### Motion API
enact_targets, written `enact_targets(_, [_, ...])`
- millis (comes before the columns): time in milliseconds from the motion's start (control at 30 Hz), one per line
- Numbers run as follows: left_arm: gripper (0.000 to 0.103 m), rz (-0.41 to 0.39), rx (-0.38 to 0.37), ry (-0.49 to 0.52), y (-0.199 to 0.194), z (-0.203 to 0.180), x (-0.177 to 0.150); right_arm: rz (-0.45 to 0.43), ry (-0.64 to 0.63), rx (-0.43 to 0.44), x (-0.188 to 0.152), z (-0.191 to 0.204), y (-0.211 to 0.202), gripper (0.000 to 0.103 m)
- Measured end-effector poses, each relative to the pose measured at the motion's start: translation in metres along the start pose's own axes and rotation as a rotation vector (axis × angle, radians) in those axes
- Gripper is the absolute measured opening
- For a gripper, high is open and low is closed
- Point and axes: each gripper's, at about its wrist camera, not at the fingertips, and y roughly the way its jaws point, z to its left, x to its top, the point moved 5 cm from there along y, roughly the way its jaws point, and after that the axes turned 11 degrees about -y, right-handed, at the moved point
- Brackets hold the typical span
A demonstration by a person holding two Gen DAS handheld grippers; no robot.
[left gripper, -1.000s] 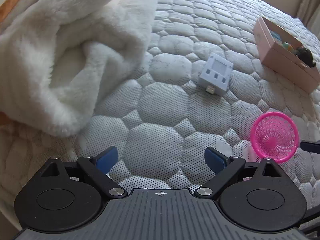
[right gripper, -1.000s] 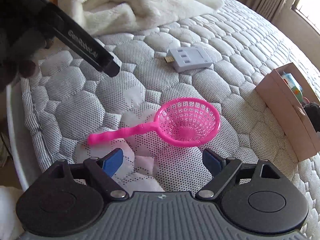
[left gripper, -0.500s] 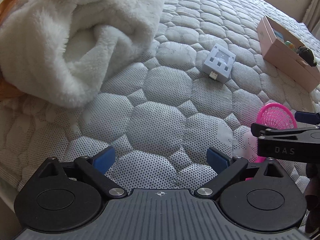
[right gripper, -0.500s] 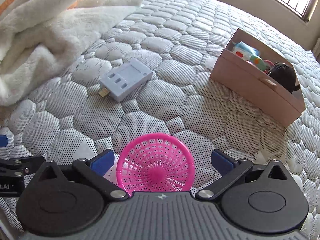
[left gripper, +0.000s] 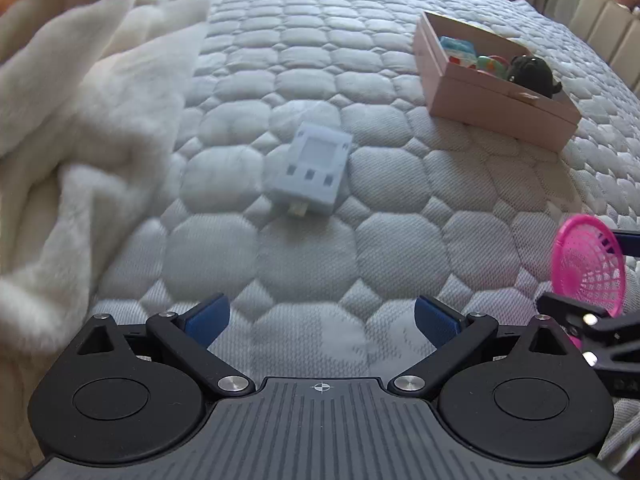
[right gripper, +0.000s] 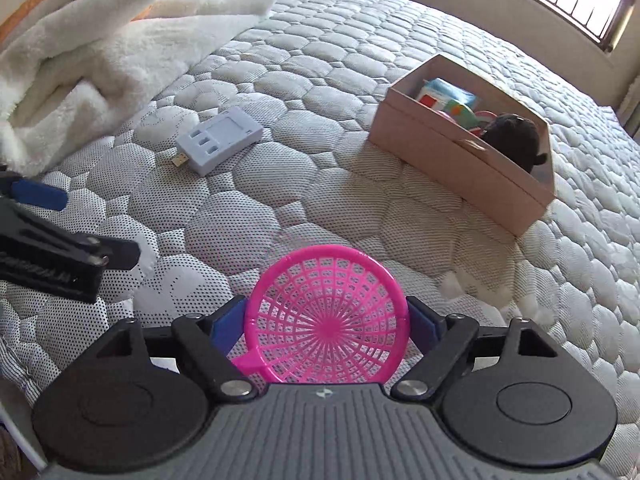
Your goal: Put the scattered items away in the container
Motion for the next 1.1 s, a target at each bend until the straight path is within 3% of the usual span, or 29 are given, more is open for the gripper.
enact_targets(167, [0.101, -0.057, 0.057, 0.08, 0.039, -0.02, 0.044, 0.007, 0.086, -0.035, -0.021, -0.032, -0.018, 0.083])
enact_targets(300, [0.1, -0.055, 0.089, 0.123, 0.069, -0.025, 0.065, 0.012, 0.157, -0.066, -0.035, -0.05, -0.03, 0.083])
enact_targets(433, [0.08, -0.036, 0.103, 0.137, 0.085, -0.026, 0.071, 0.009, 0.195, -0.076, -0.044, -0.058, -0.039, 0.083])
enact_targets(500, [0.079, -0.034, 0.1, 0.134, 0.087, -0.026, 0.072, 0.012, 0.202, -0.071, -0.047, -0.059, -0.041, 0.083])
enact_targets(567, [0.064, -0.044, 0.089, 0.153, 0.085, -0.028, 0.071, 0.022, 0.204, -0.055, -0.051, -0.06, -0.043, 0.083])
enact_targets(633, [0.055, -0.045, 0.086, 0.176, 0.081, -0.031, 0.069, 0.027, 0.201, -0.043, -0.055, -0.058, -0.041, 0.083])
enact_targets(833, [0.053, -0.04, 0.029, 0.193, 0.044, -0.044, 0.052, 0.033, 0.139, -0.001, -0.059, -0.051, -0.04, 0.083])
enact_targets(1100, [0.053, 0.079, -0.096, 0.176, -0.002, -0.078, -0.024, 0.037, 0.04, 0.066, -0.065, -0.055, -0.032, 0.083])
